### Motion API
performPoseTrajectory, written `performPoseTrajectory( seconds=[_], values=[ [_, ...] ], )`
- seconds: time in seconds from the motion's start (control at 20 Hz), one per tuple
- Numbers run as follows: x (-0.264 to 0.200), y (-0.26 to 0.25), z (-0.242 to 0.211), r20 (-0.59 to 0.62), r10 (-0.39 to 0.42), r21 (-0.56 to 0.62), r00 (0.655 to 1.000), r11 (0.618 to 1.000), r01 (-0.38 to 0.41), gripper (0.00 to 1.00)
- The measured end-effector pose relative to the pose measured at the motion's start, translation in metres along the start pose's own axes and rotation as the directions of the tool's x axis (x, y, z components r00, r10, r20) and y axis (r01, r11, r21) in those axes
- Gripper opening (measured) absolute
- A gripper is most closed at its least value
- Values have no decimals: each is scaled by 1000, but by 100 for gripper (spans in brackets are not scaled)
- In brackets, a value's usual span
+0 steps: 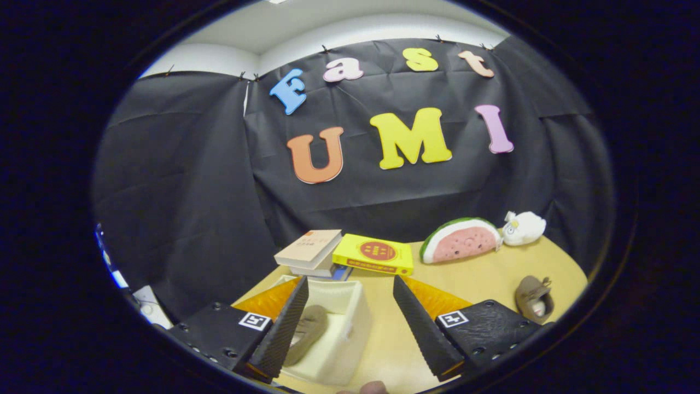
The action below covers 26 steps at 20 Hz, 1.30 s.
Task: Open the storage box then place both shoes into the box .Put the left shoe in first, then the right shoe, with the right side of both shoes facing outward in a uniform manner.
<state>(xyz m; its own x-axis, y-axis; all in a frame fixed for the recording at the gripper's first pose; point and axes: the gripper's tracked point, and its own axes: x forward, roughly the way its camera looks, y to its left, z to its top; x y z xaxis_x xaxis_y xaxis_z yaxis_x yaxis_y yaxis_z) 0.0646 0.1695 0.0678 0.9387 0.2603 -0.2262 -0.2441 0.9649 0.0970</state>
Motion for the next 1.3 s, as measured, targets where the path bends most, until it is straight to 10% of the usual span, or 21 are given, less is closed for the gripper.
performPoseTrajectory(
  seconds=[0.75,1.3],
  values=[
    [-56,-335,-58,-271,-314,-85,910,949,303,96],
    [-26,-408,-162,-524,-330,-40,785,930,365,96]
  ],
)
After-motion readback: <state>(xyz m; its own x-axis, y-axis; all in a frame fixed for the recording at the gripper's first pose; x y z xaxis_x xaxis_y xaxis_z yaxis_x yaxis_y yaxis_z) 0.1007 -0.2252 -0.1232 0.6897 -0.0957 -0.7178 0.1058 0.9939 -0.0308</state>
